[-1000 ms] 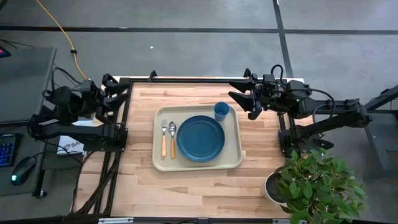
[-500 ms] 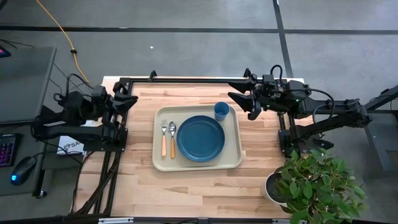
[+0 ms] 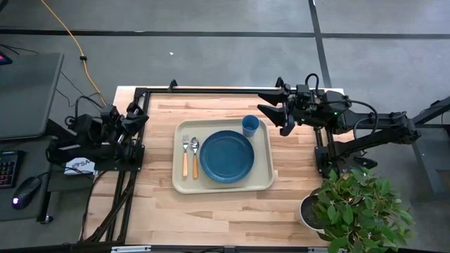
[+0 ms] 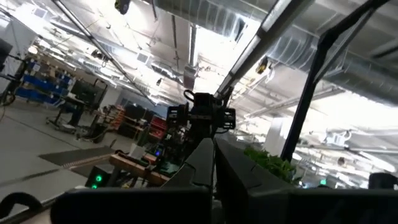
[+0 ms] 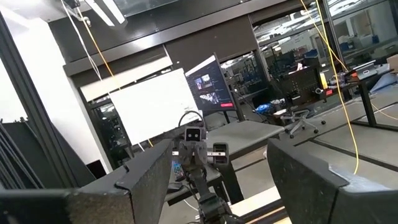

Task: Pick and place plate/cup/fork/spoon on tray
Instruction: Return to Home Position

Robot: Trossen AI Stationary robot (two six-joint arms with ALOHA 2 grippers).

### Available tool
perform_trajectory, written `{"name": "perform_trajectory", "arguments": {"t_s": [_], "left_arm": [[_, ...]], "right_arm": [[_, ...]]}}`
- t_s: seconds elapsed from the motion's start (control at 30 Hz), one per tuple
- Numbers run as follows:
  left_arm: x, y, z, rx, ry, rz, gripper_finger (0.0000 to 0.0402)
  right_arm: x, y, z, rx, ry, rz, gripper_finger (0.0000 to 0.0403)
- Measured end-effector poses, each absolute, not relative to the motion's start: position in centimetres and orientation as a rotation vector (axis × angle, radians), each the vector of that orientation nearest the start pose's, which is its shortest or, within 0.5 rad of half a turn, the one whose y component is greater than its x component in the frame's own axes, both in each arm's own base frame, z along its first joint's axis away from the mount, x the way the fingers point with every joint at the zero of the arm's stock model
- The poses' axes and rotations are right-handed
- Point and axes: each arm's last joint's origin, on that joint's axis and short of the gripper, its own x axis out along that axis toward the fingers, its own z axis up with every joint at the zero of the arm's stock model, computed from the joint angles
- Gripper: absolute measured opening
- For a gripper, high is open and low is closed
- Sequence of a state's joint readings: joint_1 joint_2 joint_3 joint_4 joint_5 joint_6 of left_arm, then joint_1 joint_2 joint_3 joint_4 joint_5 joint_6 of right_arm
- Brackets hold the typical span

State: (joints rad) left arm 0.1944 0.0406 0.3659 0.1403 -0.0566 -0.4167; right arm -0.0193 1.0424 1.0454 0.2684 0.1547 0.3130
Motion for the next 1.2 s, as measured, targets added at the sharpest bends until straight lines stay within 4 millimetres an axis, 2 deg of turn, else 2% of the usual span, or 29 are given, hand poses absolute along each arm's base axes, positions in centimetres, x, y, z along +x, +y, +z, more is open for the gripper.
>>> {"name": "perform_trajectory", "arguments": {"t_s": [0.33, 0.53, 1.03, 1.2], "left_arm": [[6.6, 1.3, 26.7, -0.478, -0.489, 0.118, 0.0], [7.1, 1.0, 25.7, -0.47, -0.553, 0.054, 0.0], [7.4, 0.8, 24.8, -0.448, -0.478, 0.02, 0.0], [7.9, 0.7, 23.4, -0.467, -0.517, 0.002, 0.0]], "right_arm": [[22.5, -0.9, 41.8, 0.328, -0.293, -0.13, 0.0254], [22.5, -0.9, 41.8, 0.328, -0.293, -0.13, 0.0254], [22.5, -0.9, 41.7, 0.328, -0.28, -0.132, 0.0254], [22.5, -0.9, 41.6, 0.328, -0.277, -0.132, 0.0254]]}}
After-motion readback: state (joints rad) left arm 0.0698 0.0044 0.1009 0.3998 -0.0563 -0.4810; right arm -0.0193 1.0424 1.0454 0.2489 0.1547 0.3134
